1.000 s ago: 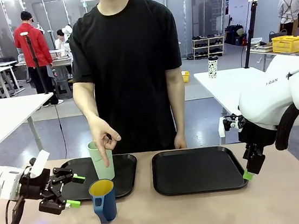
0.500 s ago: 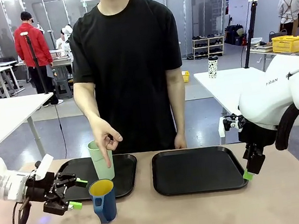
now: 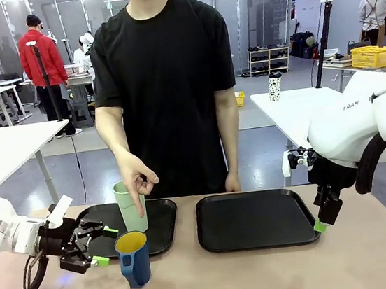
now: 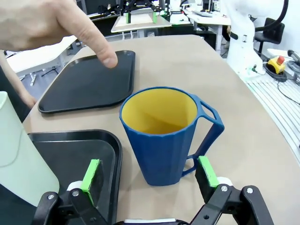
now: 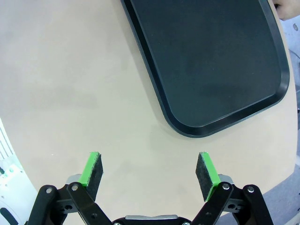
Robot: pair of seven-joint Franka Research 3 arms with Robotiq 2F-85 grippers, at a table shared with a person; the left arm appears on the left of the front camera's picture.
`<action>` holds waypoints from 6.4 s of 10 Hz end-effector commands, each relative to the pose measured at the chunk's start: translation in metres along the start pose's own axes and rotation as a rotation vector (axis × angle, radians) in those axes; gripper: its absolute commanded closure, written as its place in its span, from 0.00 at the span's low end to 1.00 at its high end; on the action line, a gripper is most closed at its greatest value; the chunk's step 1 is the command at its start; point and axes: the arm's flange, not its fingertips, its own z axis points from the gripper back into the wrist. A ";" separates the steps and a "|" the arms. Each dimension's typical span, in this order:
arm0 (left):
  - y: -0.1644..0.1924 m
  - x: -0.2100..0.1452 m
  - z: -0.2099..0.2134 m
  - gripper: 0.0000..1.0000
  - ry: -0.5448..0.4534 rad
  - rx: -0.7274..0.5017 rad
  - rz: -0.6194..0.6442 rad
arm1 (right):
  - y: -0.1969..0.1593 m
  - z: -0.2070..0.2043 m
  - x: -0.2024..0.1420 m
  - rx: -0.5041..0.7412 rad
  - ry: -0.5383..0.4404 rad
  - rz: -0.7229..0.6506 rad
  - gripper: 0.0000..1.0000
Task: Sort and store the cups by type.
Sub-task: Pick up the Handle plastic cup and place it into the empty Flat Tray.
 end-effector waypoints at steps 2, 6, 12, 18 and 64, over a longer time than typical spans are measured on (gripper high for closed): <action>-0.001 -0.014 -0.012 0.00 -0.042 -0.054 -0.025 | -0.001 -0.001 -0.002 -0.005 -0.001 0.012 0.00; 0.004 -0.015 -0.026 0.00 -0.046 -0.087 -0.011 | -0.001 -0.001 -0.002 -0.005 -0.001 0.012 0.00; 0.012 -0.013 -0.044 0.00 -0.063 -0.101 -0.010 | -0.001 -0.001 -0.002 -0.005 -0.001 0.012 0.00; 0.023 -0.009 -0.072 0.00 -0.075 -0.163 -0.018 | -0.001 -0.001 -0.002 -0.005 -0.001 0.012 0.00; 0.089 0.090 -0.300 0.23 -0.215 0.164 0.021 | -0.001 -0.001 -0.002 -0.005 -0.001 0.012 0.00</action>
